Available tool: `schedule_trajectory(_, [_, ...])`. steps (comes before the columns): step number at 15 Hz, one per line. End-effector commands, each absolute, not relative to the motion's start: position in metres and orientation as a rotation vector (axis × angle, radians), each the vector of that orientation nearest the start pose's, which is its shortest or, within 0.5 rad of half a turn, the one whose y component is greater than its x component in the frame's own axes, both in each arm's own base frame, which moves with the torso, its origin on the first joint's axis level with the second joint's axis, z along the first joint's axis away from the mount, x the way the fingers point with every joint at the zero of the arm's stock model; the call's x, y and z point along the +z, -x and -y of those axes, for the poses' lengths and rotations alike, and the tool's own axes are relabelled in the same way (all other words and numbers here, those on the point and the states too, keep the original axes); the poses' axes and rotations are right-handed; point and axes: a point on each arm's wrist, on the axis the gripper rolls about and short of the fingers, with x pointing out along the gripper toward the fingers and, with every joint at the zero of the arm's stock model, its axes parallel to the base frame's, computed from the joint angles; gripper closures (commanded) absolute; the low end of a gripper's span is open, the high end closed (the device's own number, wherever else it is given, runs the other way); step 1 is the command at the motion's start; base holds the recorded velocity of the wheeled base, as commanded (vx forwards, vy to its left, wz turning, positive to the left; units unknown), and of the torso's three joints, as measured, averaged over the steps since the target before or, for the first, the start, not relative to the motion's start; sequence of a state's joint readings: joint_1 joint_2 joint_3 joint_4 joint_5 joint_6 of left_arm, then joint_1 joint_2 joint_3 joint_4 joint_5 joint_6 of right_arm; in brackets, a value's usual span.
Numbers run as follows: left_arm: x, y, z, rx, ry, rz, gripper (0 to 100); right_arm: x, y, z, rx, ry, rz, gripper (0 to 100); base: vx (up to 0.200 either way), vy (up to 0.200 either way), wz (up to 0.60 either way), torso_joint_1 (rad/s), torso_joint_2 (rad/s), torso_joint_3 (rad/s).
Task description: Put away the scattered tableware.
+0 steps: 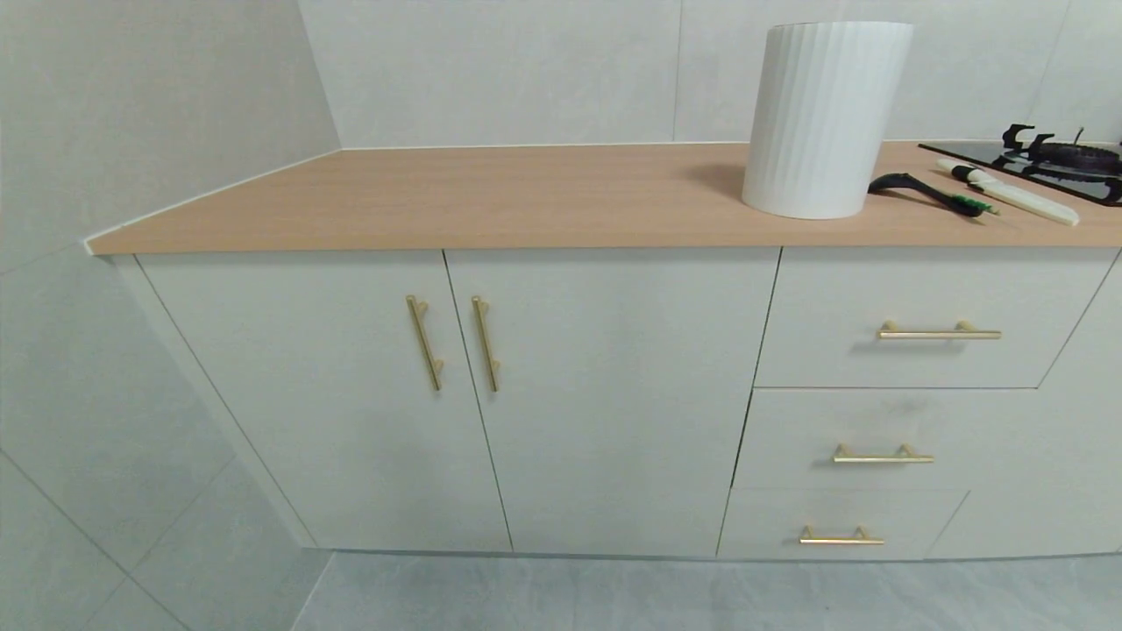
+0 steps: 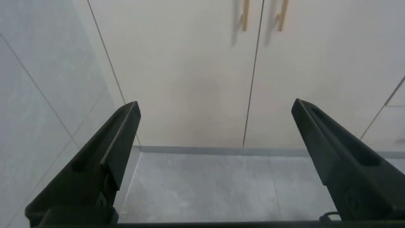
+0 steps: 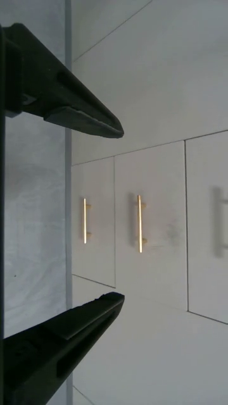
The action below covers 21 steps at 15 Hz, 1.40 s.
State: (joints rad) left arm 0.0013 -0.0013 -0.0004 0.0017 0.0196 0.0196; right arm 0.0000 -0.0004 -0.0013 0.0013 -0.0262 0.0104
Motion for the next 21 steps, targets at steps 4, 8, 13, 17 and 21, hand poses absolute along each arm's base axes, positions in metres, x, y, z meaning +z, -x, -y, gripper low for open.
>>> schedule_trajectory(4, [0.0753,0.0228,-0.0004,0.021,-0.018,-0.002,0,0.0758,0.0228,0.0006,-0.026,-0.011,-0.001,0,0.000,-0.200,0.00,0.002,0.01,0.001])
schedule_trajectory(8, [0.0753,0.0228,-0.0004,0.021,-0.015,-0.002,0,0.0758,0.0228,0.0006,-0.026,-0.011,-0.001,0,0.000,-0.050,0.00,0.002,0.00,0.001])
schedule_trajectory(13, [0.0753,0.0228,-0.0004,0.021,0.000,-0.002,0,0.0758,0.0228,0.0006,-0.026,-0.011,-0.001,0,0.000,0.000,0.00,0.000,0.00,0.000])
schedule_trajectory(17, [0.0753,0.0228,-0.0004,0.021,0.000,-0.002,0,0.0755,0.0227,0.0006,-0.028,-0.008,-0.001,0,0.000,0.000,0.00,0.000,0.00,0.000])
schedule_trajectory(21, [0.0753,0.0228,-0.0004,0.021,0.000,-0.002,0,0.0815,0.0204,0.0005,-0.018,0.022,-0.031,0,0.000,0.000,0.00,0.000,0.00,0.000])
